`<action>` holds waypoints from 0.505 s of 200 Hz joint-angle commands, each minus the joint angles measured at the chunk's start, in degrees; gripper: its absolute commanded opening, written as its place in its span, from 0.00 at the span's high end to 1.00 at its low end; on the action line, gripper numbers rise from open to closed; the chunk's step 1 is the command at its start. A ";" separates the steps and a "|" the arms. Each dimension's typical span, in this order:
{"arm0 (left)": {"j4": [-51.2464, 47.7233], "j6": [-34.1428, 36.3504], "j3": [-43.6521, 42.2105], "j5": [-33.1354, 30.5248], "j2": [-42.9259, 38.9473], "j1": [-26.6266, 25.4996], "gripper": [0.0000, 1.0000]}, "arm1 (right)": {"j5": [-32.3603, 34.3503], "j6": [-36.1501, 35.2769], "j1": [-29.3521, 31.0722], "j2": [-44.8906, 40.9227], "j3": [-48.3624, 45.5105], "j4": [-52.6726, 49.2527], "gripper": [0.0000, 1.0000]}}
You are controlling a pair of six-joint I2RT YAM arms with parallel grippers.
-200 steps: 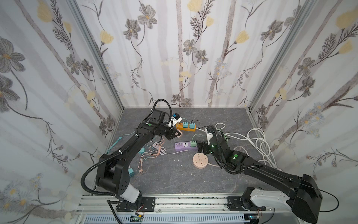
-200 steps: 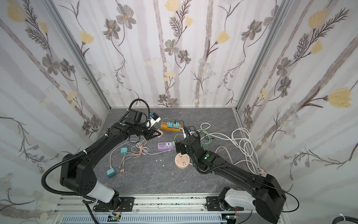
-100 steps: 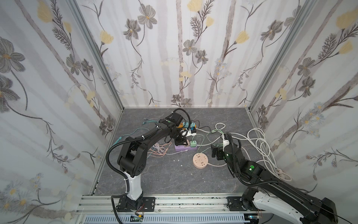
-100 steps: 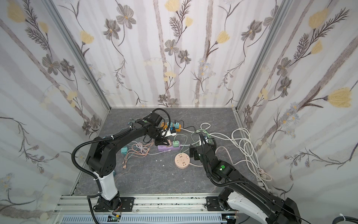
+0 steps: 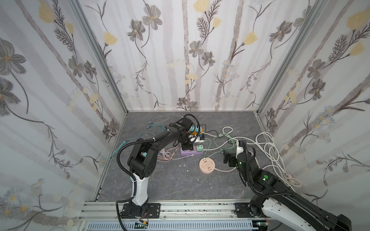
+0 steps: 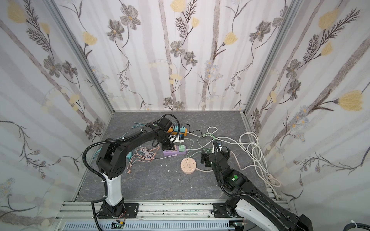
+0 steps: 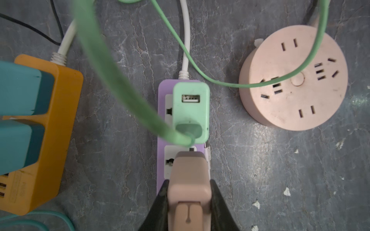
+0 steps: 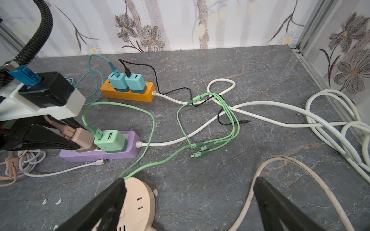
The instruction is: Insert the plug
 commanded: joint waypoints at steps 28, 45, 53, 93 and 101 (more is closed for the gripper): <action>-0.80 1.42 0.35 -1.96 1.52 -0.30 1.00 | 0.18 0.97 -0.05 -0.03 -0.51 1.62 0.01; -1.13 2.74 -0.06 -3.77 2.61 -0.99 1.00 | 0.02 0.92 -0.13 -0.11 -0.55 1.61 0.01; -1.29 3.74 -0.47 -5.10 3.53 -1.52 1.00 | -0.03 0.96 -0.14 -0.20 -0.64 1.59 0.01; 1.18 6.67 -2.69 -5.83 8.21 -1.79 1.00 | -0.94 1.04 -0.22 -0.46 -0.75 1.24 0.01; 1.14 7.22 -1.71 -5.76 9.32 -1.75 1.00 | -1.21 1.04 -0.23 -0.47 -0.80 0.99 0.01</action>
